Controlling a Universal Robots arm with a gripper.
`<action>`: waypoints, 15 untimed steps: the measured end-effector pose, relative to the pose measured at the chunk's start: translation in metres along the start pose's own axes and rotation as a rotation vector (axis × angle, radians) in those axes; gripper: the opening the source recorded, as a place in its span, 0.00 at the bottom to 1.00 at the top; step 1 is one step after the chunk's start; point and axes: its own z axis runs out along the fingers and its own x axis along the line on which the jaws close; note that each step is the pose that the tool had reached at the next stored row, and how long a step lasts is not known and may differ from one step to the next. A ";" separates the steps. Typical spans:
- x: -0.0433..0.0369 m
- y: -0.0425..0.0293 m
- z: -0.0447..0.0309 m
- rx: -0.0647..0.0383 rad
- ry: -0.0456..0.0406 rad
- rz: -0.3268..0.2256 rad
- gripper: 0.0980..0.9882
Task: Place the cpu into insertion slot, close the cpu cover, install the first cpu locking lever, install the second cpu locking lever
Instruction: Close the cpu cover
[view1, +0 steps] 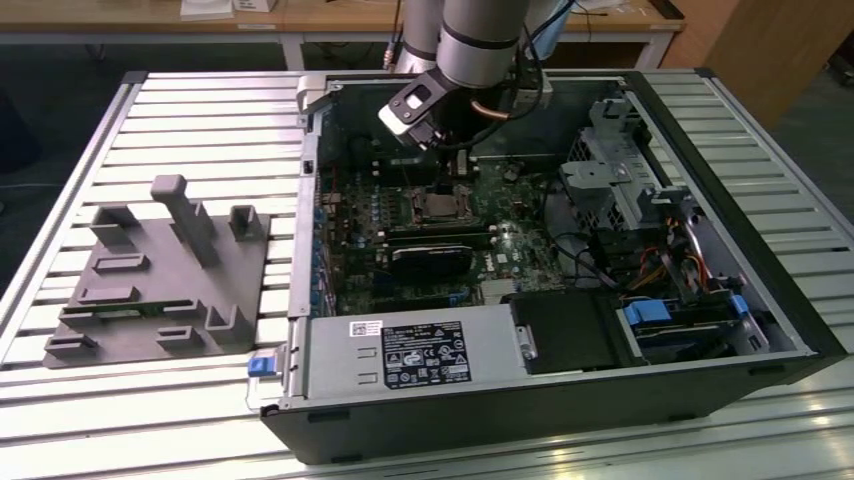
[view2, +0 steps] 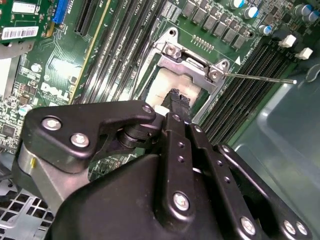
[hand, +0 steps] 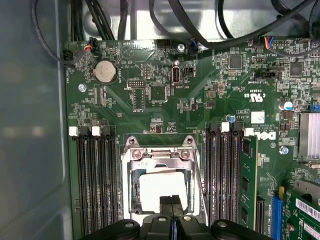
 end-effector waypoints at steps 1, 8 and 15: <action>0.0000 0.0000 0.0000 0.000 0.0000 0.000 0.01; 0.0000 -0.0004 0.0032 -0.005 0.0105 -0.050 0.01; -0.0001 0.0000 0.0084 -0.009 0.0076 -0.137 0.01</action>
